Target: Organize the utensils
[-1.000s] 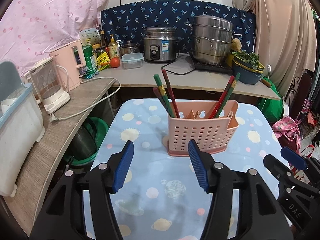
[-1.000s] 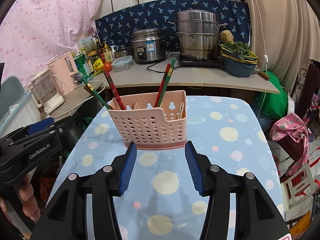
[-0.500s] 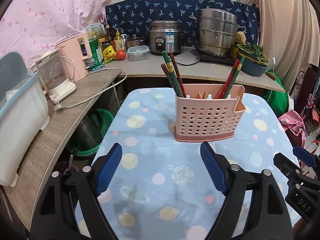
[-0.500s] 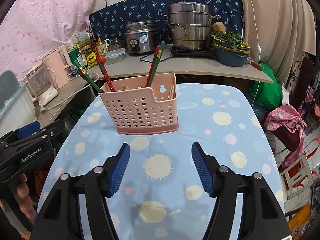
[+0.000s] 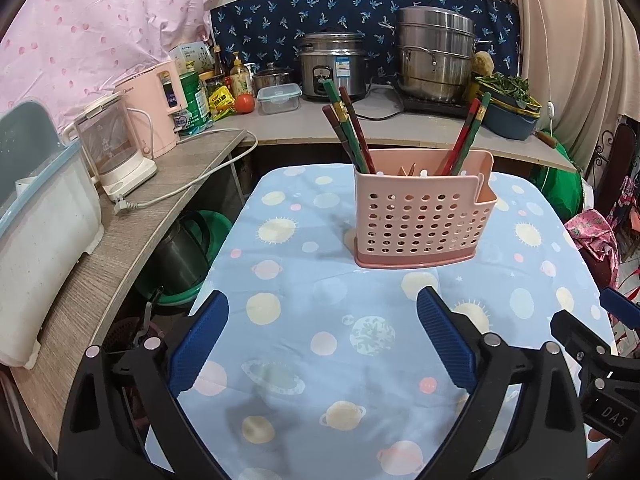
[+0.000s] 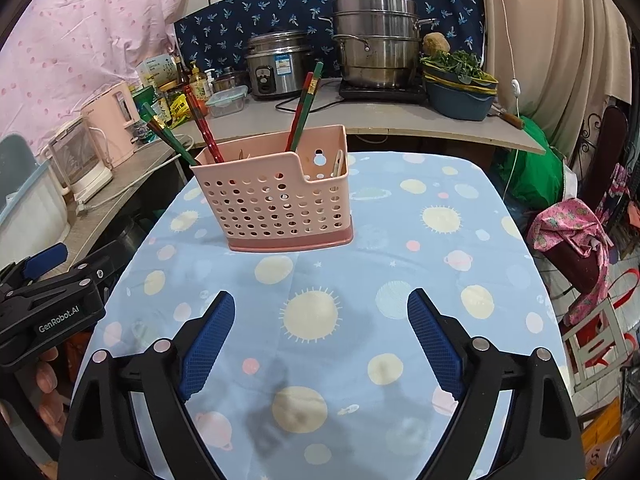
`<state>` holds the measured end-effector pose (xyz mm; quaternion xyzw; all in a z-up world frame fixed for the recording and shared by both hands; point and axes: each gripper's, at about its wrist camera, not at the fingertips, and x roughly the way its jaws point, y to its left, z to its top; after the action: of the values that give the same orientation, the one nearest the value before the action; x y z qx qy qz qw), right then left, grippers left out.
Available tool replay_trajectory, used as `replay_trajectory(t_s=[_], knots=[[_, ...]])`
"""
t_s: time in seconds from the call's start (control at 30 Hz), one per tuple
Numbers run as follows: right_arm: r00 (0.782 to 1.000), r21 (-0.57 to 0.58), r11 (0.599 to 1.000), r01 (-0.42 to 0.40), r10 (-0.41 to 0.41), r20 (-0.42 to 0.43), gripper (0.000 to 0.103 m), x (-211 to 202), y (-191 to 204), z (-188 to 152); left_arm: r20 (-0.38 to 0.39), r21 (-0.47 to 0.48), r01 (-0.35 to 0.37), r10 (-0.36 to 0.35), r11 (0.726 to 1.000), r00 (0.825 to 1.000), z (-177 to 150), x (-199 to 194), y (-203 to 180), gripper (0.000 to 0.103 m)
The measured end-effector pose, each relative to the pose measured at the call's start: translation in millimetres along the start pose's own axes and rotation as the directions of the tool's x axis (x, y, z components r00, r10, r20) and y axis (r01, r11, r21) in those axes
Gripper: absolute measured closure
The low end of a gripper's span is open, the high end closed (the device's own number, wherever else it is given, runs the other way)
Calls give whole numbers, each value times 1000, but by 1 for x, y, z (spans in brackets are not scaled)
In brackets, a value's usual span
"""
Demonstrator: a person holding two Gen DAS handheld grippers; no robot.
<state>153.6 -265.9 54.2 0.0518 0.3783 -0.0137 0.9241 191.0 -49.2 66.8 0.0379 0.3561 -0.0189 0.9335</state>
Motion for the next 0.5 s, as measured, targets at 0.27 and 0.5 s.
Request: replay_trajectory(t_s=[0.27,0.5], knots=[[999,-12,999,34,-34,28,7,-2,-4,-5,-17,2,-5,5,1000,1000,-5,4,-1,9],[999,-17,999,42,-41,18,7,2,-6,-7,-31,3,-11,11,1000,999,-8,8,-2,8]])
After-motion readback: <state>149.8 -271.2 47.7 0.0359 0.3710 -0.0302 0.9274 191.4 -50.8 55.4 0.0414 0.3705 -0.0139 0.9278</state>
